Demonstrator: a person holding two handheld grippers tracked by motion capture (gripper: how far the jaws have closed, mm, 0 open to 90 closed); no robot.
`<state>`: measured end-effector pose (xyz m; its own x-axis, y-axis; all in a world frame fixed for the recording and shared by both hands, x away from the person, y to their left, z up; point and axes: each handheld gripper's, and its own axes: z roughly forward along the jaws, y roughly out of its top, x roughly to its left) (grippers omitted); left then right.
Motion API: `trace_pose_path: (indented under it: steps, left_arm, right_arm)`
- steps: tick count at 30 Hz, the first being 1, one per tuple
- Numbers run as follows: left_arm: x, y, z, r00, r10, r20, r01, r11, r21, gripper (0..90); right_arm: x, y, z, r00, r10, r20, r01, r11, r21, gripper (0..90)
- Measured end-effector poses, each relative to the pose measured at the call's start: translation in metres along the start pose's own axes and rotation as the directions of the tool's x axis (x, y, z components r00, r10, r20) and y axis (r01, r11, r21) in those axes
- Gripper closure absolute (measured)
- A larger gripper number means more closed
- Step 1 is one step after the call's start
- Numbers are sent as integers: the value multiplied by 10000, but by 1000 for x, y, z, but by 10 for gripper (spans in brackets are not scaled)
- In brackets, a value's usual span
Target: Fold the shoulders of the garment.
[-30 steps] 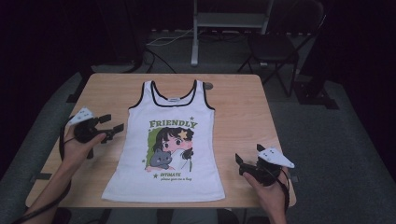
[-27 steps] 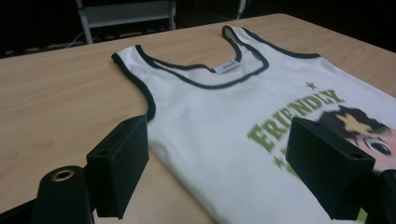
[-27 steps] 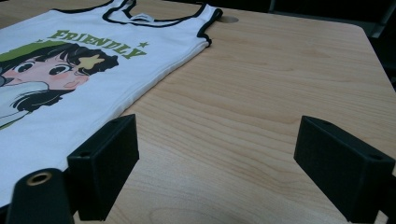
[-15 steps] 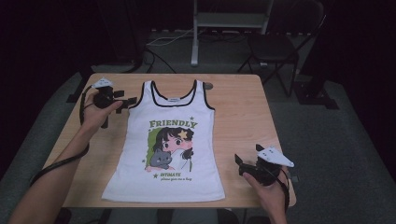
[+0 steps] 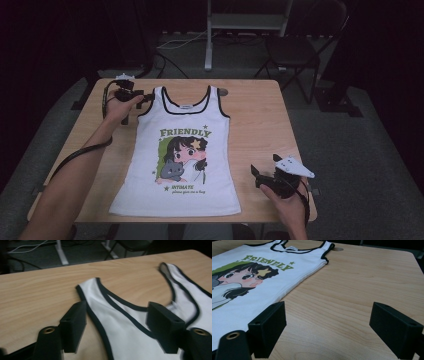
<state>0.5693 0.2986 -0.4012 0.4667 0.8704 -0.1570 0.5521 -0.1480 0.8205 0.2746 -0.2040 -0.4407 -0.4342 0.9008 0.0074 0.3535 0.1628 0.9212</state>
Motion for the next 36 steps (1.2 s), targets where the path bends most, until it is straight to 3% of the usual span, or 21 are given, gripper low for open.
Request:
trace_pose_path:
  steps: [4,10,13,15,22,26,31,34,36]
  left_arm:
    - [5,7,12,9994,-333,-63,335,9991,261,314]
    - [10,9,29,9989,-409,-241,424,9971,638,347]
    - [11,6,39,9984,-330,-464,383,9924,1173,376]
    - [12,4,45,9976,-542,-432,593,9902,1262,380]
    - [14,0,53,9970,-603,-485,662,9893,1298,443]
    - [12,-1,54,9992,-131,-367,178,9914,1296,533]
    - [7,-3,57,9991,400,-123,-381,9910,1281,710]
    - [7,-4,57,9995,312,99,-322,9919,1231,818]
    - [8,-6,57,9997,-6,253,-22,9938,1114,846]
  right_arm:
    - [1,0,0,9999,-110,-49,110,9999,20,132]
    - [0,0,1,9998,-108,-138,108,9999,19,132]
    - [0,1,1,9998,-64,-167,64,10000,1,132]
    - [0,1,2,9998,-75,-182,75,10000,6,132]
    - [1,1,2,9997,-95,-246,95,10000,-24,132]
    - [1,1,2,9996,-151,-242,150,9999,-15,132]
    - [2,1,2,9994,-202,-274,203,9998,18,133]
    - [2,1,2,9994,-201,-277,201,9998,19,132]
    - [2,1,2,9994,-189,-291,190,9998,10,133]
